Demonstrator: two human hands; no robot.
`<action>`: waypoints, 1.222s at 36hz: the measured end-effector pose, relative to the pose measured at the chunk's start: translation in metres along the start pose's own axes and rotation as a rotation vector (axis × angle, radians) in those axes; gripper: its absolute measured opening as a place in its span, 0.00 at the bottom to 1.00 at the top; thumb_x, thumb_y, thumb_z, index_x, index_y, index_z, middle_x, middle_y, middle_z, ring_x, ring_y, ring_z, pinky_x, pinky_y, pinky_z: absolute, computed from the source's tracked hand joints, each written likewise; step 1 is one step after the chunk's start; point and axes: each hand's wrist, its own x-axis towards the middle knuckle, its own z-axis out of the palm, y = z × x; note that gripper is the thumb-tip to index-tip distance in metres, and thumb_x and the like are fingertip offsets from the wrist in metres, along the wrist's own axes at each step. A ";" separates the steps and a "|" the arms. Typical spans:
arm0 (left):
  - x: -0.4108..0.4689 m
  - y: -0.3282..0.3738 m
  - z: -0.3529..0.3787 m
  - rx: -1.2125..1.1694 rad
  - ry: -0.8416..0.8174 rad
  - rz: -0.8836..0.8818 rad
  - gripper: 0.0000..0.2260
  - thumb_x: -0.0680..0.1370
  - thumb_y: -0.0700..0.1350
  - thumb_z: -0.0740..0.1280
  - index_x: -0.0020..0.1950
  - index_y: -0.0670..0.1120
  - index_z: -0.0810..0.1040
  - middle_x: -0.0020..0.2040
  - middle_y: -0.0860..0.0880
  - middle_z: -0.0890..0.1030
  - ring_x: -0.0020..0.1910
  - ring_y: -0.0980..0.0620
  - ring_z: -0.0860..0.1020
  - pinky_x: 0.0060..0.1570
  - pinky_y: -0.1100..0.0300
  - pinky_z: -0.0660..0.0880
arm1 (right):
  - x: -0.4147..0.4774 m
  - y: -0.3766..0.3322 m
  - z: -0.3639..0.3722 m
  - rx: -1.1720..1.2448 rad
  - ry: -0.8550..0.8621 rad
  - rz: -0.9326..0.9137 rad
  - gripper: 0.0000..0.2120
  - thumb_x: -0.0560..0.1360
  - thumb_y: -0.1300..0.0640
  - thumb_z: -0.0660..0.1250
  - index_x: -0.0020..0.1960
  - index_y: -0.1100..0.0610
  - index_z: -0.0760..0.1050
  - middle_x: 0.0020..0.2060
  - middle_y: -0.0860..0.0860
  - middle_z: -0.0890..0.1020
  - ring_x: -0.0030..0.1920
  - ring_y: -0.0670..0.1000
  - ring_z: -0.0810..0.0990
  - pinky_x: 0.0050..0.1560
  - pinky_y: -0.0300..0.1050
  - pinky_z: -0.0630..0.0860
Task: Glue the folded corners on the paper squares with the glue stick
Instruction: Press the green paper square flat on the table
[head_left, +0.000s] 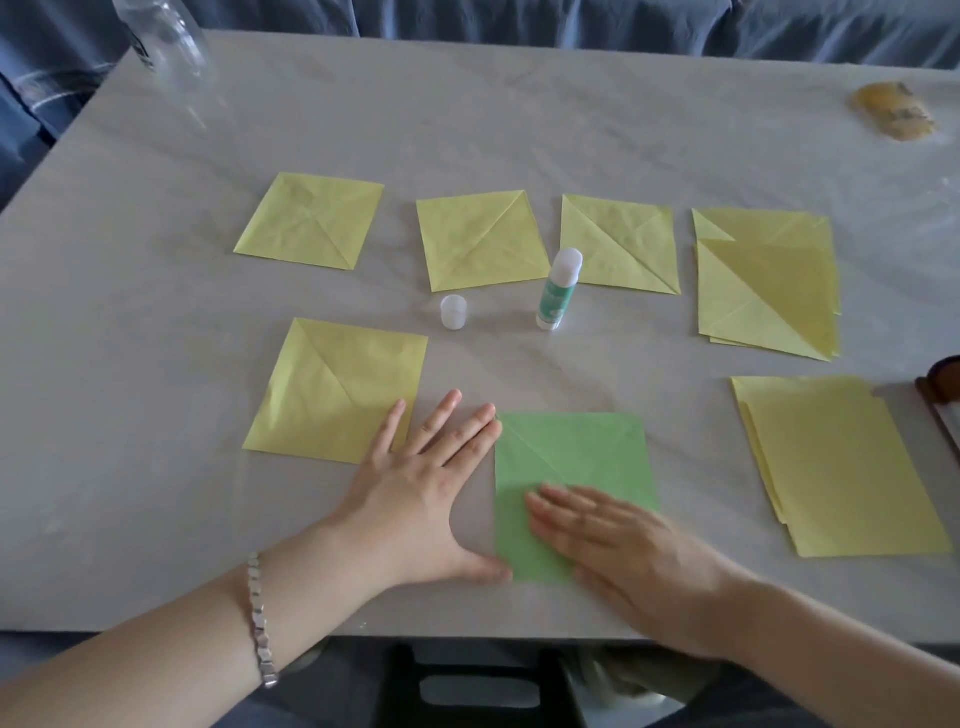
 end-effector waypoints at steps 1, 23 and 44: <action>0.000 0.001 -0.001 -0.003 -0.006 0.002 0.49 0.54 0.78 0.39 0.63 0.56 0.19 0.65 0.62 0.20 0.68 0.56 0.22 0.65 0.47 0.25 | -0.007 -0.002 0.001 0.001 -0.001 -0.035 0.21 0.81 0.53 0.49 0.71 0.59 0.64 0.70 0.51 0.67 0.72 0.48 0.63 0.71 0.42 0.59; -0.001 0.003 -0.010 -0.005 -0.048 -0.009 0.49 0.55 0.79 0.40 0.64 0.57 0.19 0.66 0.62 0.21 0.68 0.57 0.22 0.68 0.48 0.27 | -0.050 0.010 -0.010 0.002 -0.006 0.027 0.20 0.81 0.53 0.51 0.71 0.58 0.65 0.71 0.49 0.66 0.72 0.45 0.61 0.72 0.39 0.57; 0.006 0.008 -0.023 0.033 -0.064 0.012 0.61 0.49 0.82 0.40 0.77 0.52 0.37 0.74 0.60 0.34 0.71 0.56 0.27 0.68 0.48 0.27 | -0.069 0.009 -0.010 0.034 0.100 0.214 0.21 0.81 0.51 0.49 0.68 0.58 0.69 0.69 0.47 0.69 0.71 0.45 0.64 0.71 0.41 0.58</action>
